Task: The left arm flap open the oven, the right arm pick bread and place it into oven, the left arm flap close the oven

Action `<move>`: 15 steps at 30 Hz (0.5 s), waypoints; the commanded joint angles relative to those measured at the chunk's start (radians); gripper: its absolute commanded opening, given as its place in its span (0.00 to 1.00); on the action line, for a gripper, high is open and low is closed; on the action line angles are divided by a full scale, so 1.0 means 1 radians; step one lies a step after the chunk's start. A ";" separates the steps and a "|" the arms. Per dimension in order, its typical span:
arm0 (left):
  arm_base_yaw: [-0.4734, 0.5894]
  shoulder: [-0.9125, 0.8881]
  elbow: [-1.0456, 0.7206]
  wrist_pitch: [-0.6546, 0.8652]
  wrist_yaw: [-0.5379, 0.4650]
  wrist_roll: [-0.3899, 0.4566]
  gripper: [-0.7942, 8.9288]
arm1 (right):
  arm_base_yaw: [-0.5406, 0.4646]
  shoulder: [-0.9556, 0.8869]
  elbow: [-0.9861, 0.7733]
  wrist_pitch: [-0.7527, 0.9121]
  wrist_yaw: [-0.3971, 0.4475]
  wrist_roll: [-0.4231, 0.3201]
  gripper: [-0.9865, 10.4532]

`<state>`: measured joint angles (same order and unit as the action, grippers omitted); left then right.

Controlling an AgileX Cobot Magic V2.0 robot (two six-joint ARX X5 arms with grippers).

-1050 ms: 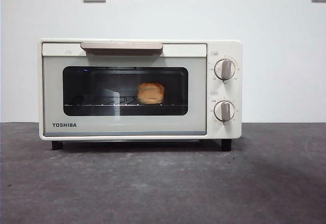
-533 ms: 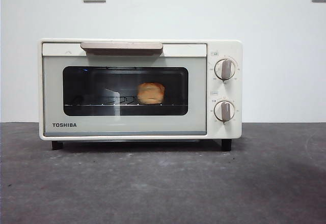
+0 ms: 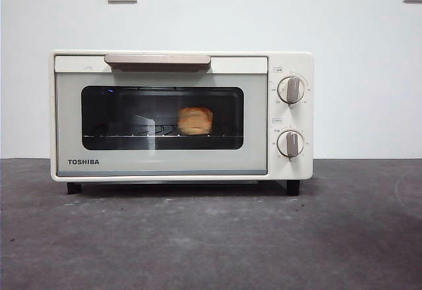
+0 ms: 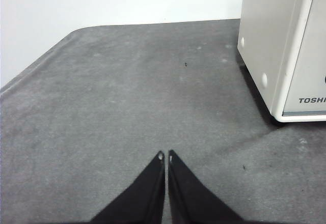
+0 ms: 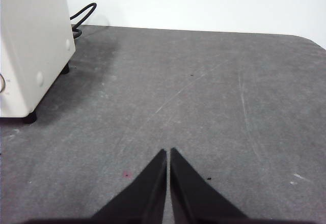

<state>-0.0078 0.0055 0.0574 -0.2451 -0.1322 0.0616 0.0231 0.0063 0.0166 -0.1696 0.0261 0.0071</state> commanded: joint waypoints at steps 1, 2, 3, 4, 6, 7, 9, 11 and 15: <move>0.001 -0.002 -0.019 -0.009 -0.002 -0.002 0.10 | -0.002 -0.003 -0.007 -0.013 0.000 0.013 0.09; 0.001 -0.002 -0.019 -0.010 -0.002 -0.002 0.10 | -0.002 -0.003 -0.007 -0.010 0.000 0.013 0.09; 0.001 -0.002 -0.019 -0.009 -0.002 -0.002 0.10 | -0.002 -0.003 -0.007 -0.004 0.000 0.012 0.09; 0.001 -0.002 -0.019 -0.009 -0.002 -0.002 0.10 | -0.002 -0.003 -0.007 0.001 0.000 0.012 0.09; 0.001 -0.002 -0.019 -0.010 -0.002 -0.002 0.10 | -0.002 -0.003 -0.007 0.012 0.001 0.012 0.09; 0.001 -0.002 -0.019 -0.009 -0.002 -0.002 0.10 | -0.002 -0.003 -0.006 0.013 0.000 0.012 0.09; 0.001 -0.002 -0.019 -0.010 -0.002 -0.002 0.10 | -0.002 -0.003 -0.006 0.012 0.001 0.012 0.09; 0.001 -0.002 -0.019 -0.009 -0.002 -0.002 0.10 | -0.002 -0.003 -0.006 0.012 0.000 0.012 0.09; 0.001 -0.002 -0.019 -0.010 -0.002 -0.002 0.10 | -0.002 -0.003 -0.006 0.012 0.000 0.012 0.09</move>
<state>-0.0074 0.0055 0.0574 -0.2451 -0.1322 0.0616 0.0231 0.0063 0.0166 -0.1646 0.0261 0.0074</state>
